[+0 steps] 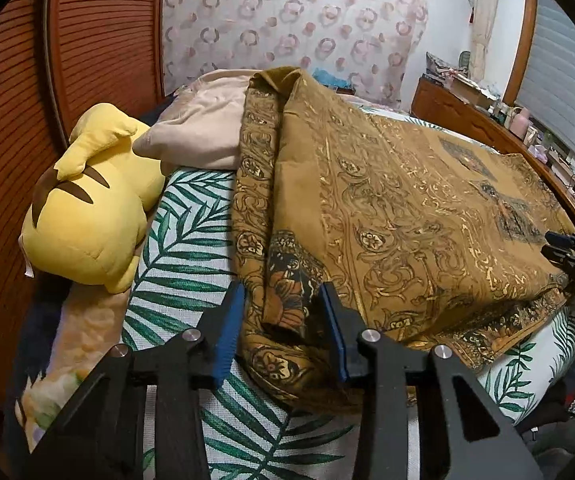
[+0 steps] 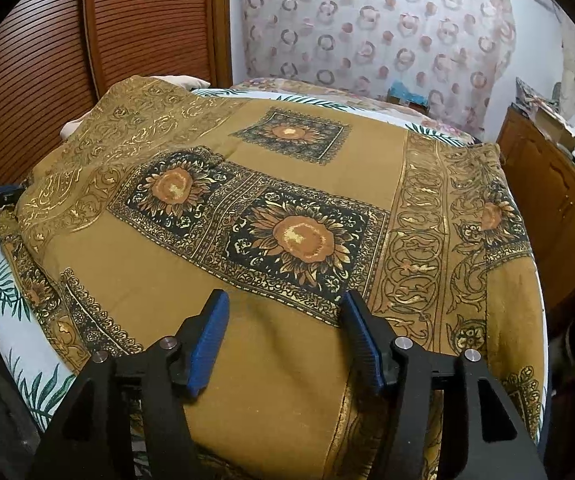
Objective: Fold small clothes
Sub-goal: 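Grasp the shirt edge with the left tool and lift it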
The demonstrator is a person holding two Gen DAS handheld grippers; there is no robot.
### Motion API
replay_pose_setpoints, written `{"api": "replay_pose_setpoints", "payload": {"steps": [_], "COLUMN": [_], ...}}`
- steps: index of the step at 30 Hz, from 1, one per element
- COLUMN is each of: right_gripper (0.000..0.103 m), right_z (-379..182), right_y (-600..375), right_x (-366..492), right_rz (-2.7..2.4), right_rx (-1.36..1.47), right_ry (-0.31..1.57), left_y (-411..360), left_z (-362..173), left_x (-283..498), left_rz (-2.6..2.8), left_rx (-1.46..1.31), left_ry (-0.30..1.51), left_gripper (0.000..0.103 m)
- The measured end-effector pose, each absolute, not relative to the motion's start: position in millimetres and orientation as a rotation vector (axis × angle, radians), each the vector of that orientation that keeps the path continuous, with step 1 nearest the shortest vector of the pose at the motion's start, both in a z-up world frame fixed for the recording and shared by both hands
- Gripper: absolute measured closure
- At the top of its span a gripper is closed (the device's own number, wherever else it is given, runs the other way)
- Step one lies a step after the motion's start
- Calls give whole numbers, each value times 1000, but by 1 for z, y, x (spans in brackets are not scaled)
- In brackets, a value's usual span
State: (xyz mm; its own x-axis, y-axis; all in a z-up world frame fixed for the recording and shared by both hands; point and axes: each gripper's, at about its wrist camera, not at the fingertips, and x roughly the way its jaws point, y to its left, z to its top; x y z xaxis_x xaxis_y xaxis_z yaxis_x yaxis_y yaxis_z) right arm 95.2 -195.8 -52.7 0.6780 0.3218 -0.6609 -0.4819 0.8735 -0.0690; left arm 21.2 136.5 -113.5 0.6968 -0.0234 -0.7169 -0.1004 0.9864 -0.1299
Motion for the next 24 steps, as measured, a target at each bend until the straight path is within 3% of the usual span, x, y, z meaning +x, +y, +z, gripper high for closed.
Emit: {"api": "replay_pose_setpoints", "payload": {"steps": [14,15,17,19,24], "right_gripper": [42,42,42,42,42], "right_z": [-53,-53,-53,-53,-53], "right_y": [-199,-199,-200,-200,-200], "right_x": [94,94,94,94,94], "right_rz": [461,461,462,462,463], "right_rx": [-245,-246,-246,-244,-245], "right_ry": [686,686,685,685,685], "left_y": [134,134,134,132,112], "left_z": [-115,-115,-114,-112,-78], "left_x": [25,25,25,26,16], "left_rz": [74,68,50,32,-25], "left_rx": [-146,-145,-158,-163,-146], "left_ry": [802,802,804,801,686], "left_gripper": [64,69,90,95,96]}}
